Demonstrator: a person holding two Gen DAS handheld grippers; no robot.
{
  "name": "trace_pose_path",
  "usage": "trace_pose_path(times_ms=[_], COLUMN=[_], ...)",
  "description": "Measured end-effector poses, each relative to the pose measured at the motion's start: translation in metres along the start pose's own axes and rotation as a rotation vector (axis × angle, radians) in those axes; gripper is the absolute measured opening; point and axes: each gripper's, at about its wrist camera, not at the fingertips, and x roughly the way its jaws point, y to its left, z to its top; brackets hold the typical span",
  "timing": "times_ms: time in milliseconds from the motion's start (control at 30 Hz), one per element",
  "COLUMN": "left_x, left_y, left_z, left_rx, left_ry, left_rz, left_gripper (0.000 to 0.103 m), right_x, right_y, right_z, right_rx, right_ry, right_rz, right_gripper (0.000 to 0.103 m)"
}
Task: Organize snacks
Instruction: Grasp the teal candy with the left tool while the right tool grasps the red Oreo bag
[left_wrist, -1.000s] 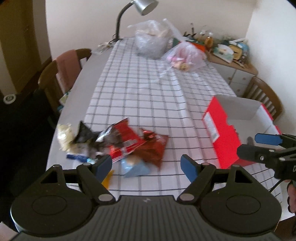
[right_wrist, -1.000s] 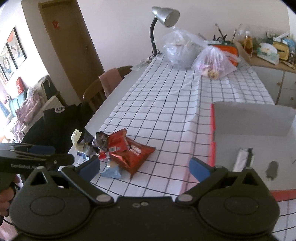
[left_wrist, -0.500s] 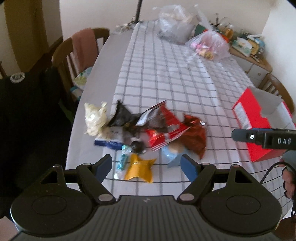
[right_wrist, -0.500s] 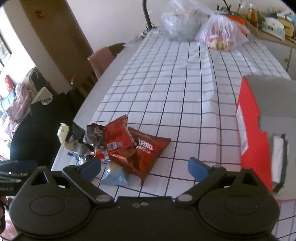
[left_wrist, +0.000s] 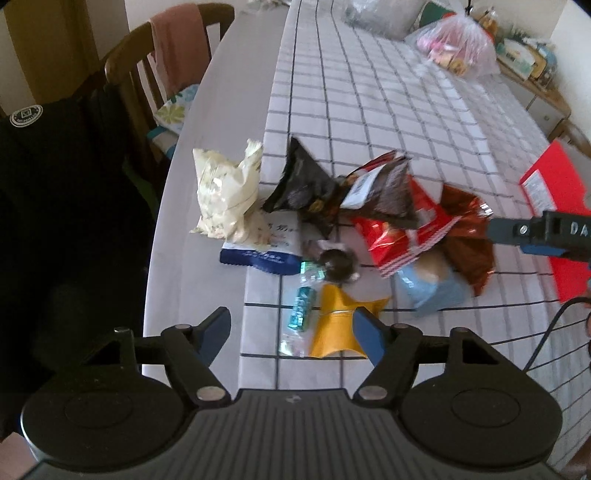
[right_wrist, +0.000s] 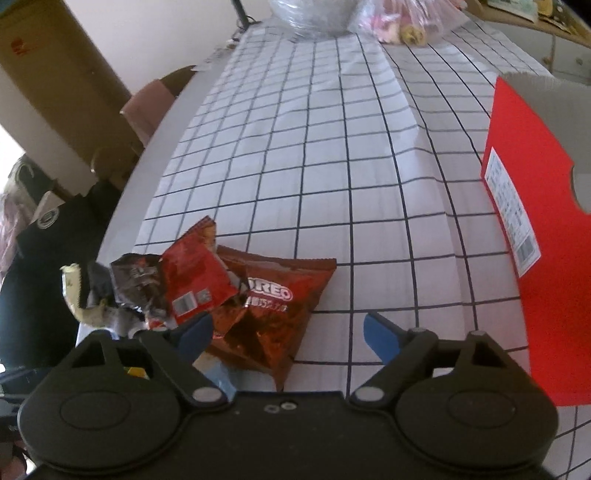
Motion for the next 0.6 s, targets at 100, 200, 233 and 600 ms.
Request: trace_pose_path(times_ms=[100, 200, 233, 600], left_x=[0.010, 0.017, 0.020, 0.034], left_y=[0.005, 0.009, 0.009, 0.004], left_z=[0.003, 0.005, 0.006, 0.012], left_rx=[-0.006, -0.009, -0.007, 0.026], left_ry=[0.022, 0.036, 0.043, 0.059], left_rz=[-0.018, -0.033, -0.036, -0.034], left_gripper=[0.064, 0.062, 0.060, 0.041], right_x=[0.005, 0.010, 0.012, 0.023], right_y=[0.001, 0.004, 0.005, 0.011], right_z=[0.002, 0.004, 0.005, 0.005], right_rx=[0.015, 0.018, 0.019, 0.041], right_ry=[-0.002, -0.001, 0.001, 0.004], right_rz=[-0.001, -0.003, -0.003, 0.034], right_gripper=[0.085, 0.082, 0.081, 0.056])
